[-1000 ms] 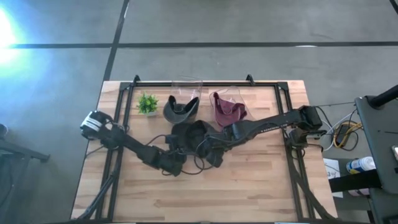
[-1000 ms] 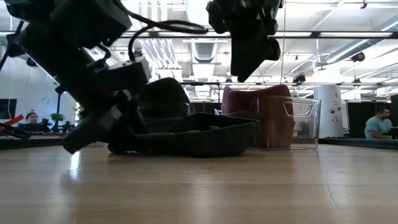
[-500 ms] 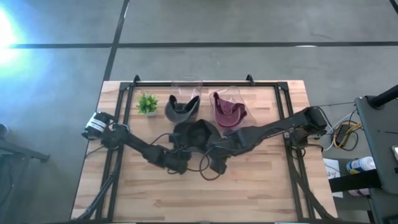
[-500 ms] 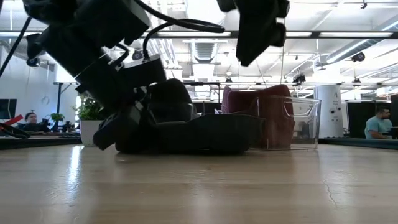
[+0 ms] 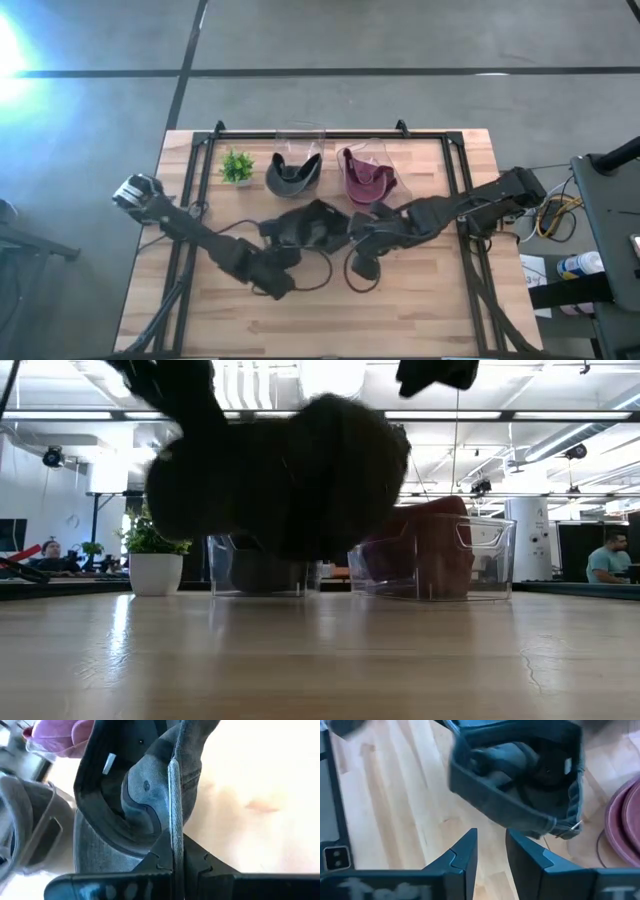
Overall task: Pick & Place hat
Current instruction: Put the black cap into the left transparent bin
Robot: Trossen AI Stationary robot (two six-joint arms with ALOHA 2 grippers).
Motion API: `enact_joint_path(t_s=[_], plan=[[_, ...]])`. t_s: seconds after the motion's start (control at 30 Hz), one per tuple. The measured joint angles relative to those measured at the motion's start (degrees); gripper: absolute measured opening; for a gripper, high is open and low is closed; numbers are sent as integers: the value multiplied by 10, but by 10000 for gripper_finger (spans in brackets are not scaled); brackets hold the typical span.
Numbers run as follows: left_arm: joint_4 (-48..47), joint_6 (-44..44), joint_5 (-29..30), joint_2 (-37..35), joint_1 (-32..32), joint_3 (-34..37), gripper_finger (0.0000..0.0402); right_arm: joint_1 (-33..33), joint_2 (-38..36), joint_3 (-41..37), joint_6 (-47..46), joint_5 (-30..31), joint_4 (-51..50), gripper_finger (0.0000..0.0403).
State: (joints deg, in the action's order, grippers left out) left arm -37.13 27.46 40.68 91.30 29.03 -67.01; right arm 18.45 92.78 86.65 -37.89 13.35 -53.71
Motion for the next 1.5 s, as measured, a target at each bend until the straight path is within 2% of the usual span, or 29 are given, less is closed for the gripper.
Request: enact_joint_path(t_s=[0.13,0.23,0.37,0.47,0.57,0.67,0.73,0.8,0.9,0.97,1.03,1.13,1.2,1.33,1.5], plan=[[-62,102,-34,-44,31,-41,5,18,-29,-1,18,4,3,87],[-63,163,-65,-85,50,-58,5,33,-55,-1,18,20,3,78],[-49,214,-68,-140,72,-79,5,51,-93,-3,-20,69,5,66],[10,216,-67,-176,76,-89,5,52,-115,-12,-43,73,26,56],[135,175,-63,-201,74,-84,5,49,-124,-33,-34,67,91,45],[238,133,0,-210,69,-81,5,45,-123,-44,-13,36,138,36],[274,96,38,-210,69,-82,5,46,-121,-44,-7,34,137,31],[208,57,96,-199,75,-105,5,49,-120,-48,-7,33,131,29],[-29,89,119,-160,80,-172,5,50,-126,-52,-15,33,109,29],[-180,115,95,-119,80,-224,5,49,-136,-52,-23,38,87,28],[-301,95,62,-72,79,-272,5,49,-142,-52,-23,58,65,28],[-444,-13,13,6,89,-338,5,49,-142,-53,-10,81,49,28],[-534,-99,5,53,100,-360,5,43,-138,-53,-3,79,64,28],[-477,-242,11,71,127,-329,5,20,-111,-38,28,18,152,28],[-476,-264,52,48,143,-304,5,-11,-47,-14,49,-21,198,28]])
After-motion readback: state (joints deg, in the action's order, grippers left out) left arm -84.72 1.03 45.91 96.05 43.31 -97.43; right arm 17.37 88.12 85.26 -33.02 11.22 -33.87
